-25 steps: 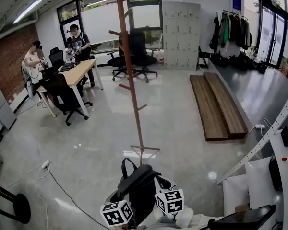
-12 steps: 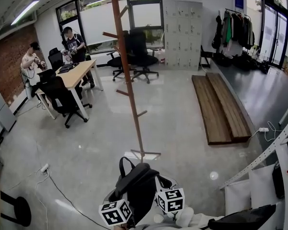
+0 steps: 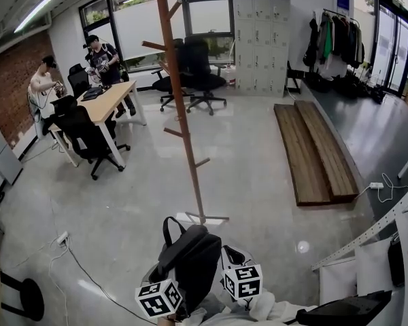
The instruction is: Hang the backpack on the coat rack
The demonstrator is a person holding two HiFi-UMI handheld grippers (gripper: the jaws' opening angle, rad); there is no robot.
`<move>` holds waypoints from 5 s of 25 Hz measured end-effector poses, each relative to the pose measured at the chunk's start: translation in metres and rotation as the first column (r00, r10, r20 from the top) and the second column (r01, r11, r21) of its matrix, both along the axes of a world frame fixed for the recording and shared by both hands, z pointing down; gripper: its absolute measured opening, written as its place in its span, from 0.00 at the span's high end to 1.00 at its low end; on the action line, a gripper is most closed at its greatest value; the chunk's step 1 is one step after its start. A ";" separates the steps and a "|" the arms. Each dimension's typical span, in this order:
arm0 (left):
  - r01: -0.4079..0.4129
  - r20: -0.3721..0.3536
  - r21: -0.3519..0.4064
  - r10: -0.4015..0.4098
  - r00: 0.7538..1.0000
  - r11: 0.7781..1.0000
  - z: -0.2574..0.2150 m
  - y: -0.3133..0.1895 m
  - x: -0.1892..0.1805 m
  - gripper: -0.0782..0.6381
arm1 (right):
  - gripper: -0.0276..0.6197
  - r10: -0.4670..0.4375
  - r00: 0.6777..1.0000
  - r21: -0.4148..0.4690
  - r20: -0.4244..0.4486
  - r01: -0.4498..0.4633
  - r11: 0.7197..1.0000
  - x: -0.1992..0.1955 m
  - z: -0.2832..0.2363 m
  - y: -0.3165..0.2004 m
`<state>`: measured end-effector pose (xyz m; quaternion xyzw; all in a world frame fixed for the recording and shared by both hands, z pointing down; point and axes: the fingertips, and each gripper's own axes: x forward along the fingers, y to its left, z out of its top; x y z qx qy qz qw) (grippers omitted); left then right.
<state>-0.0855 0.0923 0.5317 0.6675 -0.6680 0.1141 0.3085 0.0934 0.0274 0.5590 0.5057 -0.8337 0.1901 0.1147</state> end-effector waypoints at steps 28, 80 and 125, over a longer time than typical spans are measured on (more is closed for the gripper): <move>0.026 -0.003 -0.011 -0.026 1.000 1.000 0.011 -0.111 -0.067 0.71 | 0.94 0.002 1.000 -0.003 -0.003 -0.002 1.000 -0.054 0.009 -0.117; -0.615 -0.008 0.002 0.615 0.788 0.788 -0.049 -0.318 -0.168 0.72 | 0.94 0.197 0.980 -0.066 -0.032 -0.198 0.978 -0.062 0.009 -0.289; -0.894 -0.211 -0.100 0.868 0.449 0.437 -0.045 -0.476 -0.128 0.72 | 0.94 0.320 0.946 -0.086 0.044 -0.316 0.945 -0.024 0.006 -0.317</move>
